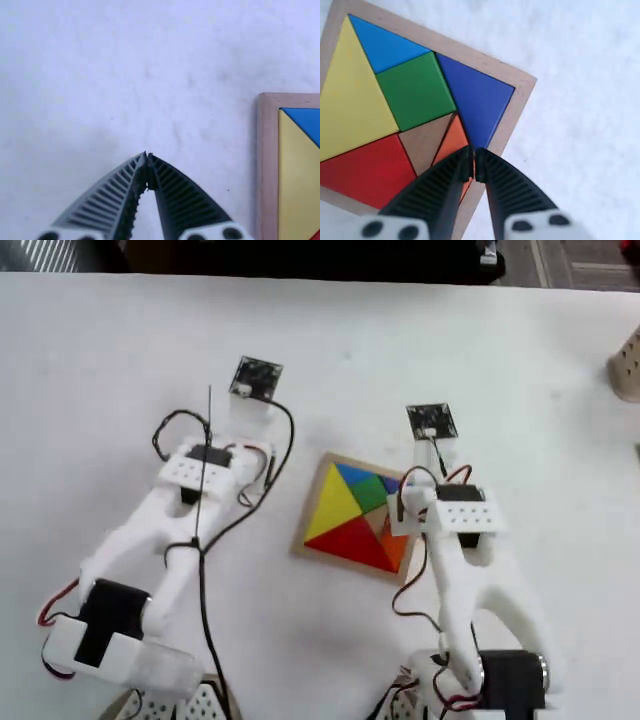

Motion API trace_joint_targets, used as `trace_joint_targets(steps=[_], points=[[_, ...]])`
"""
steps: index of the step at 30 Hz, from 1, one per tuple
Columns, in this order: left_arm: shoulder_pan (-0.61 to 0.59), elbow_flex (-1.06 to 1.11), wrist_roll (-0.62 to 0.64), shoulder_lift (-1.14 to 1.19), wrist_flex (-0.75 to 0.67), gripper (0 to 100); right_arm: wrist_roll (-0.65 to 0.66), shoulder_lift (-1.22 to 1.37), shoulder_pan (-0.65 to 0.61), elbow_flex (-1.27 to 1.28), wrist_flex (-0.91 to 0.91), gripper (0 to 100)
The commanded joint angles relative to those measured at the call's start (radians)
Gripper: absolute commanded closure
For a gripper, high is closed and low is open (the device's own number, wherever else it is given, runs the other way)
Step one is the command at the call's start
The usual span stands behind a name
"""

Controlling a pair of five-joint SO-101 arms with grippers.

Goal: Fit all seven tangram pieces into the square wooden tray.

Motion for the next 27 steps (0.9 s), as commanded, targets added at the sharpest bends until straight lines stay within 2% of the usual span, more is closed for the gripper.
trace_joint_targets(steps=[1,12,16,21,27], points=[[-0.004,-0.055,-0.009,-0.005,0.006,97,0.003,-0.102,0.001,0.02,0.004,98.1],[-0.028,-0.034,-0.012,-0.044,0.005,98,0.003,-0.263,-0.03,0.147,-0.053,98.1],[-0.058,0.069,-0.012,-0.188,-0.002,98,0.017,-0.406,-0.022,0.227,-0.064,98.1],[-0.081,0.267,-0.012,-0.375,-0.063,97,0.163,-0.611,-0.031,0.399,-0.153,98.1],[-0.166,0.486,-0.012,-0.565,-0.14,97,0.172,-0.849,-0.114,0.565,-0.153,97.1]])
